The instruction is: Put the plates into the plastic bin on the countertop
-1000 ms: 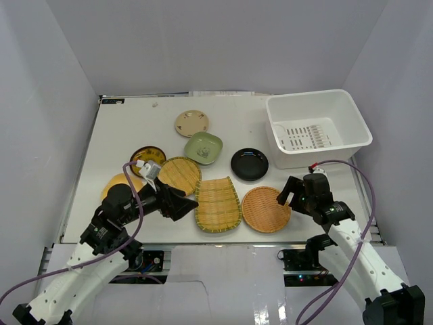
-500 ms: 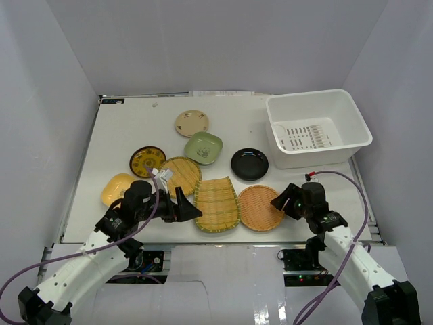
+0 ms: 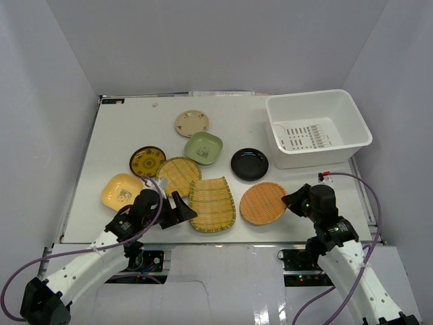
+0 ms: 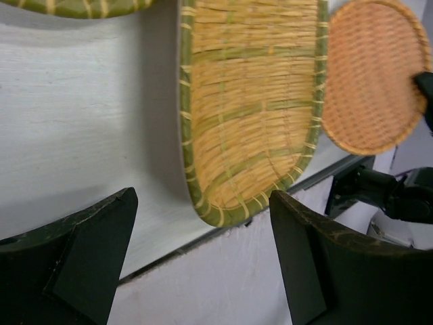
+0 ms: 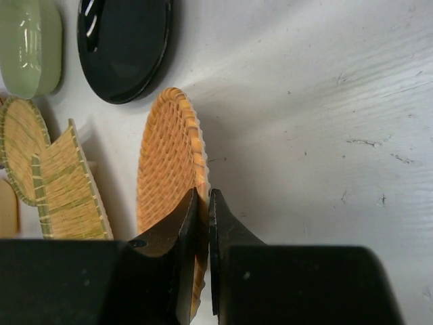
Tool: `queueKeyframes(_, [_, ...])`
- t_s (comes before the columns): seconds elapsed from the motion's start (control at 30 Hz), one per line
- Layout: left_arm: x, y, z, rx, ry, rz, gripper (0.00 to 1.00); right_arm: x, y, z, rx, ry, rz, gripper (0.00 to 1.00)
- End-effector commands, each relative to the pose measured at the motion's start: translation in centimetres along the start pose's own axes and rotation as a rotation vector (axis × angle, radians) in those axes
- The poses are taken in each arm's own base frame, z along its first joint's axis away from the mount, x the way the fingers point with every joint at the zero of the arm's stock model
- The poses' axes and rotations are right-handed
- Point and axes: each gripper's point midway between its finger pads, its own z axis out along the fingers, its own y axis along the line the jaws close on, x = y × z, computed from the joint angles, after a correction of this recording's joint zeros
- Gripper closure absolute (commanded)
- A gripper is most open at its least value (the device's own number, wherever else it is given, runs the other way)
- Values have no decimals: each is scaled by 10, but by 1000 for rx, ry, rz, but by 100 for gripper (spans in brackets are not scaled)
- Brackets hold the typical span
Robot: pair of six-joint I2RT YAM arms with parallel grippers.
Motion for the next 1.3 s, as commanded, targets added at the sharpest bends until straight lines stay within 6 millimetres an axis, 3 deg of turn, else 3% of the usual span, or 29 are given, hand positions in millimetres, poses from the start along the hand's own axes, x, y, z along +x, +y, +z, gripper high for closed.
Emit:
queueKeyframes(0.0, [-8,12,12,-51,-54,-5,11,-30,17,-30,-1,-74,-64,92])
queueKeyframes(0.07, [-5,19,16,-69,-44,-3,11,-45,42,-49,-63,-90,-82,92])
queueKeyframes(0.13, [-1,23,20,-72,-31,1,13,-46,59,-61,-125,-61,-103,92])
queueKeyframes(0.23, [-1,23,21,-59,-35,10,16,-56,108,-88,-328,-56,-114,92])
queueKeyframes(0.3, [-4,20,22,-45,-48,21,24,-74,142,-104,-445,-92,-127,92])
queueKeyframes(0.37, [-2,18,23,-34,-33,35,28,-85,162,-111,-507,-104,-158,92])
queueKeyframes(0.4, [-1,18,23,-36,-26,40,28,-102,179,-114,-530,-141,-176,92])
queueKeyframes(0.47, [1,19,24,-40,-13,42,29,-128,184,-101,-471,-214,-218,92])
queueKeyframes(0.5, [1,19,24,-38,-13,42,29,-152,193,-108,-443,-287,-234,92])
queueKeyframes(0.53, [1,19,24,-37,-14,42,29,-174,189,-102,-367,-358,-235,92])
queueKeyframes(0.57, [1,19,23,-34,-20,44,29,-187,186,-83,-293,-368,-260,92])
queueKeyframes(0.6, [0,18,23,-30,-24,48,30,-199,191,-78,-277,-385,-271,92])
queueKeyframes(0.63, [0,17,22,-27,-25,52,29,-218,204,-86,-288,-427,-277,92])
queueKeyframes(0.7, [-1,17,23,-27,-31,56,30,-245,203,-68,-219,-460,-286,92])
queueKeyframes(0.73, [0,17,23,-29,-29,60,30,-273,196,-66,-146,-520,-270,92])
queueKeyframes(0.83, [0,20,25,-48,-22,66,30,-306,177,-57,-70,-562,-250,92])
queueKeyframes(0.87, [-1,21,26,-52,-23,73,30,-323,162,-48,-24,-570,-228,92])
queueKeyframes(0.97, [-2,20,27,-55,-16,85,31,-343,121,-25,113,-577,-219,92])
queueKeyframes(1.03, [-2,21,28,-64,-18,88,32,-349,101,-14,176,-582,-220,92])
queueKeyframes(1.1, [-5,23,30,-78,-30,92,33,-348,77,10,222,-542,-215,92])
queueKeyframes(1.2, [-8,22,32,-85,-37,106,35,-334,50,52,260,-432,-224,92])
queueKeyframes(1.27, [-9,22,33,-86,-36,109,39,-326,40,67,269,-396,-223,92])
